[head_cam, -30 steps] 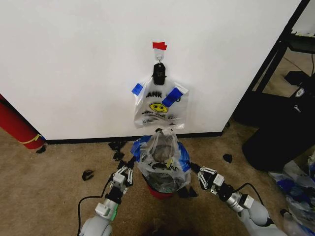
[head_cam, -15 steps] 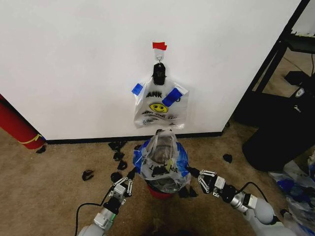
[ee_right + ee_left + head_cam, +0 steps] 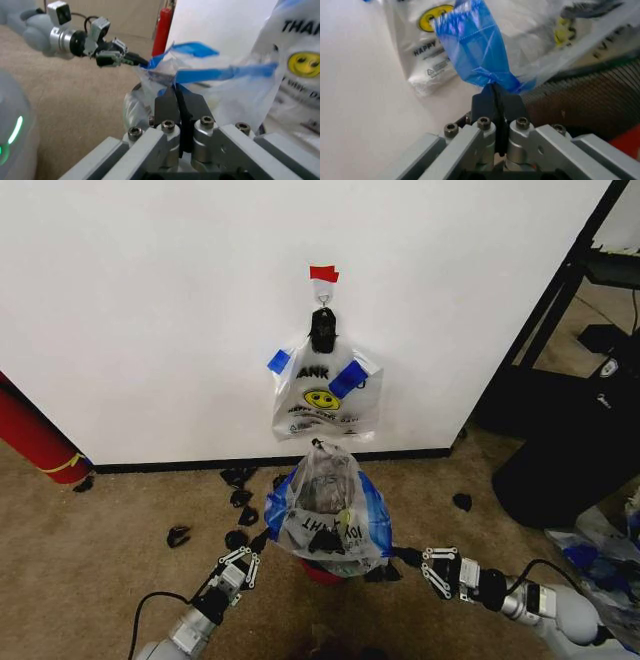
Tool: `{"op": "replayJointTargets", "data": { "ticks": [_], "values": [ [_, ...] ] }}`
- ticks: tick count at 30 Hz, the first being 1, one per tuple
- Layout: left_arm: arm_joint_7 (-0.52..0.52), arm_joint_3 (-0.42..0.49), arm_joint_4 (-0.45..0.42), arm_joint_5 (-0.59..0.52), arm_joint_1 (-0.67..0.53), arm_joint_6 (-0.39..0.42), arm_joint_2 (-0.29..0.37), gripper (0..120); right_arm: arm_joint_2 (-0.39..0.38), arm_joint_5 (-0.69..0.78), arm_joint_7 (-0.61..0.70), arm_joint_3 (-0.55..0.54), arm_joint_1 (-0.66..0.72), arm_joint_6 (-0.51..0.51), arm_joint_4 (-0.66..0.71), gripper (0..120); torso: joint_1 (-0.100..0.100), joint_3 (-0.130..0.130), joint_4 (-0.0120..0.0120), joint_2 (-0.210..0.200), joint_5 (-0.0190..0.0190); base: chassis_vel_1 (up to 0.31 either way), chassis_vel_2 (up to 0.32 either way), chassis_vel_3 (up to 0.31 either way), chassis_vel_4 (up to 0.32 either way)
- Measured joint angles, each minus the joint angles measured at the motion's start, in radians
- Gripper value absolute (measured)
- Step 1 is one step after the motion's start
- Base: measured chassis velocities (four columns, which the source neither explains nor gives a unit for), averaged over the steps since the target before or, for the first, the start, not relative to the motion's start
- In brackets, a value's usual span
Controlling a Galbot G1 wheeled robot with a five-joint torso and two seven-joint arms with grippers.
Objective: Pick up the garbage bag from the wall and place it over the trash bin.
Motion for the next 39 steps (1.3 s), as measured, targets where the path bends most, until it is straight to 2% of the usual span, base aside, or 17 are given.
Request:
{"op": "replayJointTargets", "data": {
  "ticks": [10,25,32,39],
  "values": [
    [0.001,-0.02,0.022,0.067,0.013,-0.034,0.048,0,0.02,-0.045,-0.053,0.005,-0.044,0.002,-0.022,0,0.0,0.0,0.0,0.0,0.0,0.0,0.0,0.0,0.0],
    [0.011,0.023,0.082,0.11,-0.06,-0.049,0.021,0,0.038,-0.079,-0.065,-0.004,-0.001,0.014,-0.099,0,0.0,0.0,-0.0001,0.0,0.0,0.0,0.0,0.0,0.0],
    [0.006,0.01,-0.001,0.001,-0.084,-0.022,0.021,0,0.035,0.069,0.069,-0.02,0.004,-0.008,-0.013,0,0.0,0.0,-0.0002,0.0,0.0,0.0,0.0,0.0,0.0],
    [0.0,-0.003,-0.109,-0.089,-0.106,0.029,-0.004,0,0.022,0.097,0.121,-0.011,0.072,-0.033,0.053,0,0.0,0.0,0.0,0.0,0.0,0.0,0.0,0.0,0.0]
  ]
}}
